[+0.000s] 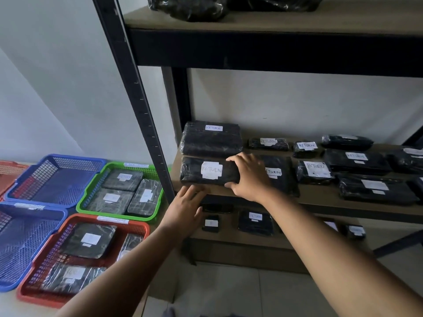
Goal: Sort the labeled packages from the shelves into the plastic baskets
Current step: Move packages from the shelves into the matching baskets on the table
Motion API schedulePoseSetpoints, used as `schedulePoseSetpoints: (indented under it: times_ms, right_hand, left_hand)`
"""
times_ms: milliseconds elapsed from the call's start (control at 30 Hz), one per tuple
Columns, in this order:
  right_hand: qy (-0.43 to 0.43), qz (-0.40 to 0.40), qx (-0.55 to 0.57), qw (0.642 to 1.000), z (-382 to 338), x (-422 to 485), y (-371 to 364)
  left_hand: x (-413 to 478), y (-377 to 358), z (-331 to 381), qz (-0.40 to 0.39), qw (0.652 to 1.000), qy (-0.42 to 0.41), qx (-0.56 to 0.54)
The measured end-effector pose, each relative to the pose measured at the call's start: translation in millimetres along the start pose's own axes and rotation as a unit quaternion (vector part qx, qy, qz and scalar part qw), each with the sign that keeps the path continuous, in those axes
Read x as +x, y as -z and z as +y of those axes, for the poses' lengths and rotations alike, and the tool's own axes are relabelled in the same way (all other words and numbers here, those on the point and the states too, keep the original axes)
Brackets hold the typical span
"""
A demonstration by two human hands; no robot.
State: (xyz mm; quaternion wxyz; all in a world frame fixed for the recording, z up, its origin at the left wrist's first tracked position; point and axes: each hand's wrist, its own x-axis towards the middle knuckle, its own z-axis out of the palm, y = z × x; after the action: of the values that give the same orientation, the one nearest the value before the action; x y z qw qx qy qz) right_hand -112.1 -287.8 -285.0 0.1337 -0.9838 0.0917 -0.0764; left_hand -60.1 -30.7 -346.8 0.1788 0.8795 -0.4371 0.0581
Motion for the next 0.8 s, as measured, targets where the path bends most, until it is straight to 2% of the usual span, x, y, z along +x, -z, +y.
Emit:
schedulePoseSetpoints:
  times_ms: [133,467,667,800]
  right_hand:
    - [-0.008,0.029,0.008,1.000,1.5,-7.1,-0.7]
    - [-0.020,0.040,-0.002,0.999,-5.4,-11.1,-3.8]
    - [0.032,0.041,-0.108,0.993,-2.0,-15.7,2.4]
    - [0.048,0.120,-0.092,0.987,-0.8,-28.5,1.6]
  left_hand:
    - [-2.6,-0.8,0.0,0.006,1.000,-0.002,-0.006]
    - [-3.9,3.4,-5.7,0.004,0.999,-0.030,-0.035]
    - [-3.8,10.8,-7.1,-0.040,0.997,-0.013,-0.069]
    - [-6.6,25.1,-15.2,-0.057,0.992,-0.012,-0.110]
